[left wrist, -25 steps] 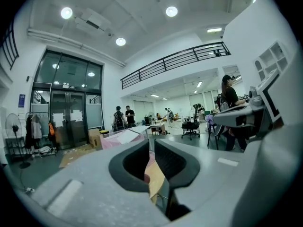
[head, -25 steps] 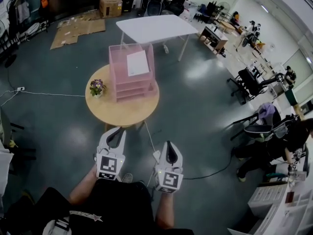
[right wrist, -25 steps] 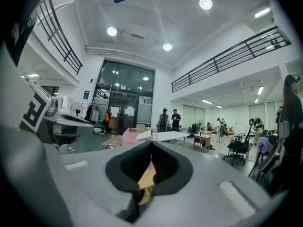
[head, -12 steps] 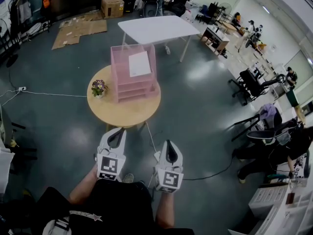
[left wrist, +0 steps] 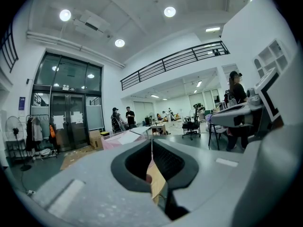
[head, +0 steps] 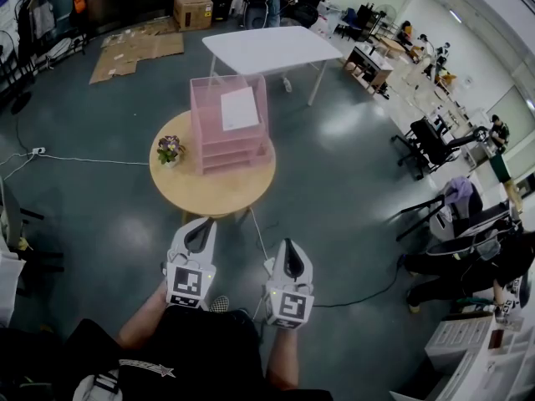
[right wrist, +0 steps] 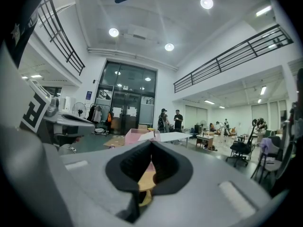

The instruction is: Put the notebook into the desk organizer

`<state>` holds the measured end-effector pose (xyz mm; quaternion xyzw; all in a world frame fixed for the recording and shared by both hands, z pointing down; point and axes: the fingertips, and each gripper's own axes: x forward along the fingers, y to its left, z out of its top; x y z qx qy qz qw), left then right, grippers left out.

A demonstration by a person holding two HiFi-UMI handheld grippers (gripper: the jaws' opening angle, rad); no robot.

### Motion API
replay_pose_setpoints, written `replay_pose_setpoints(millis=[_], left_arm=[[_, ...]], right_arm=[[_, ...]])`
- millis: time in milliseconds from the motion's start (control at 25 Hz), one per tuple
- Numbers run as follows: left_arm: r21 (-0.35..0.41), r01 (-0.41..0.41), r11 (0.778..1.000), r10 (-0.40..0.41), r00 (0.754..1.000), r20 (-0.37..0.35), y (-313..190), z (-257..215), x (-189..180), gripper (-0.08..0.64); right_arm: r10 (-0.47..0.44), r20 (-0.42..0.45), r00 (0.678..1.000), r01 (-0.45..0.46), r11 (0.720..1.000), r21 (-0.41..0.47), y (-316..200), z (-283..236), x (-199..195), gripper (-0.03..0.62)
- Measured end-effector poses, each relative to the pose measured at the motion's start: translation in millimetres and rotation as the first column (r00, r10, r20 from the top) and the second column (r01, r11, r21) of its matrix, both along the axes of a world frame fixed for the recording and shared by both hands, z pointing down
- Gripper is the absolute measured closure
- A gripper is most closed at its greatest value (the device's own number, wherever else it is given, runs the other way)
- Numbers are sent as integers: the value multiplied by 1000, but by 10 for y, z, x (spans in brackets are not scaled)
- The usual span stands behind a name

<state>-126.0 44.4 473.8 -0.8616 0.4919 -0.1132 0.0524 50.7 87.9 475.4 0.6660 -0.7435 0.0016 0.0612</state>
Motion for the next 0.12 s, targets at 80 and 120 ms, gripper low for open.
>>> replay_pose_setpoints(millis=[80, 120], left_arm=[[-3, 0, 1000, 0, 1000, 4, 4, 8, -4, 543], [-5, -1, 1000, 1, 1000, 6, 6, 13, -6, 542]], right_arm=[[5, 11, 1000, -5, 1000, -7, 6, 1, -7, 586], [8, 15, 1000, -8, 1000, -11, 10, 0, -11, 586]])
